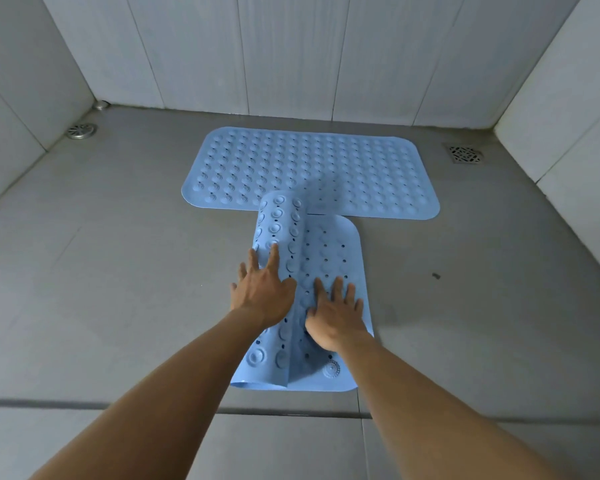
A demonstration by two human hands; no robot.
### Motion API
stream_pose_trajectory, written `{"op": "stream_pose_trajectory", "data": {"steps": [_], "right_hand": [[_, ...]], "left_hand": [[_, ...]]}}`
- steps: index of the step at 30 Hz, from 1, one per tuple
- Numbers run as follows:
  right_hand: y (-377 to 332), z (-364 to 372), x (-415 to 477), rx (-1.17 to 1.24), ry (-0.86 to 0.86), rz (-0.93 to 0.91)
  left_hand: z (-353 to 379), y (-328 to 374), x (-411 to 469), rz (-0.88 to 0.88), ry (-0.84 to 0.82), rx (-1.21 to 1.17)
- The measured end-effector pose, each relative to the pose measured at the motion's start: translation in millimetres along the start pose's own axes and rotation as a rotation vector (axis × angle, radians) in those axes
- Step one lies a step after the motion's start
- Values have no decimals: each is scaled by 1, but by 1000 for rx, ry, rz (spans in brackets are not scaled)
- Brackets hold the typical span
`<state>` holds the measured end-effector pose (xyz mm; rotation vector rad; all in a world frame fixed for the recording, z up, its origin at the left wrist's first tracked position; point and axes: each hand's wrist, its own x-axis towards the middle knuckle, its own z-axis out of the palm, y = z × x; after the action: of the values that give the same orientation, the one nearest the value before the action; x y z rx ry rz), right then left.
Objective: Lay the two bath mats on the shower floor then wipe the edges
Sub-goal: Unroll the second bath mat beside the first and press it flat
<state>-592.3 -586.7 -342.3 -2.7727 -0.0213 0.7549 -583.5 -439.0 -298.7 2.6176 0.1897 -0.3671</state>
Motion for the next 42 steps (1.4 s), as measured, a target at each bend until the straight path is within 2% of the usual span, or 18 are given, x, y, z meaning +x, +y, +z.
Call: {"op": "stream_pose_trajectory", "data": {"steps": [2,6,12,15,19,23,30,33,37,42], "right_hand": [[6,7,1,-28,17,-1],[17,5,4,-85,22,-3],[33,-3,-3,-101,43,70],[17,-5,-2,-120,86,85],[0,-1,6,-20,50,63],[13,5,2,-74,36,58],[37,-5,-3,-95,13,91],[26,-9,-1,-109,48,127],[-7,-10,6,-14,27,58],[-1,-1,13,-28,11,46]], "left_hand": [[0,-3,-1,51,82,113],[-3,-9,-1,160,146,99],[-6,-9,0,127,146,163],[-11,-7,-3,103,198,126],[-11,-16,-6,74,186,95],[-10,-27,-5,27,162,114],[-12,-22,-6,49,167,-6],[-10,-18,-5,34,162,30],[-9,-20,-3,36,240,104],[-11,-30,5,33,250,202]]}}
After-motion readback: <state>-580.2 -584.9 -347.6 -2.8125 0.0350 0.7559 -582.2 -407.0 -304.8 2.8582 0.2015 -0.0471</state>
